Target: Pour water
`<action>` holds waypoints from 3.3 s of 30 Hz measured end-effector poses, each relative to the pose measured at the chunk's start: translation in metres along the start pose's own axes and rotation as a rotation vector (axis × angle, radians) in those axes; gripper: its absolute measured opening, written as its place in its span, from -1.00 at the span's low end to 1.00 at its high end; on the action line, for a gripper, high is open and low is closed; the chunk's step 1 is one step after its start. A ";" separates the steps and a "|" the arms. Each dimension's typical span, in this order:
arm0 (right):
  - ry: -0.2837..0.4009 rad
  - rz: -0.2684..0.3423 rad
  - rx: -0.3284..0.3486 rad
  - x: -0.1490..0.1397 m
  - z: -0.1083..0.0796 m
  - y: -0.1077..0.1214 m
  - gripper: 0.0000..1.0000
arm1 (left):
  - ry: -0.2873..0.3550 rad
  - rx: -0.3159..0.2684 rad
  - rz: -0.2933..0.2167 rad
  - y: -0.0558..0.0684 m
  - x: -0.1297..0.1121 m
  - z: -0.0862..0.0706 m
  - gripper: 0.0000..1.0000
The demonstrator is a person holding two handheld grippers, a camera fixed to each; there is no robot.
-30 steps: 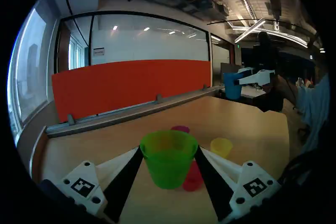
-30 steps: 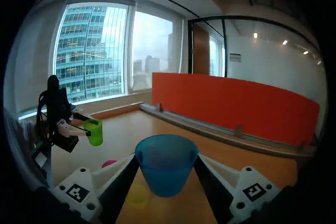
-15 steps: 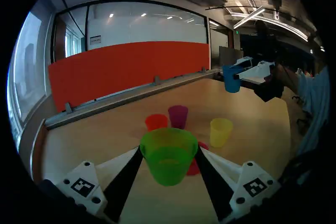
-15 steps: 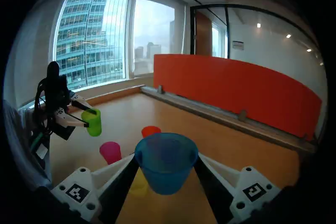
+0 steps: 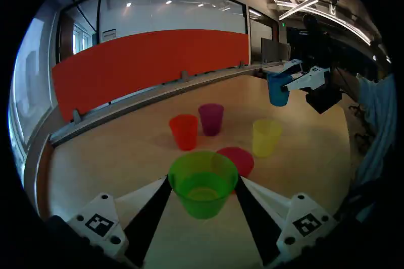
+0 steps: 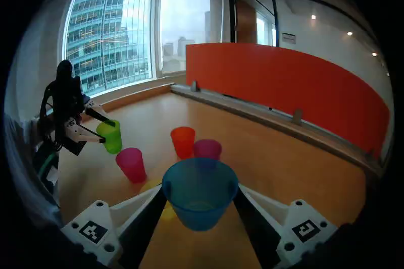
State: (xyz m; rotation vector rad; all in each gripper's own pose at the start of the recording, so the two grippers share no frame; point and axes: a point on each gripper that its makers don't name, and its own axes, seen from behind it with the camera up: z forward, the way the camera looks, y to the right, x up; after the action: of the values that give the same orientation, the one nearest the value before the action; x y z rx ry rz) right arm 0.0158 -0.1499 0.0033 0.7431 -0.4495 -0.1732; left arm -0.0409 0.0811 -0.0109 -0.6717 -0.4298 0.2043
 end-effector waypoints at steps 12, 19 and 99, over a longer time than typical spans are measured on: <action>-0.060 0.016 -0.001 -0.032 0.011 0.002 0.82 | -0.074 -0.017 -0.001 0.000 -0.027 0.010 0.75; -0.083 0.020 0.000 -0.043 0.016 0.001 0.83 | -0.114 -0.029 0.001 0.003 -0.041 0.015 0.75; -0.173 0.024 -0.012 -0.109 0.038 -0.013 1.00 | -0.146 -0.010 -0.015 0.007 -0.063 -0.007 0.95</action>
State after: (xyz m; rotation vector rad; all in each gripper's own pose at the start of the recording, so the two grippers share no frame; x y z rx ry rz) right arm -0.0985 -0.1486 -0.0175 0.7136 -0.6216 -0.2186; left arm -0.0944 0.0625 -0.0408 -0.6654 -0.5761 0.2383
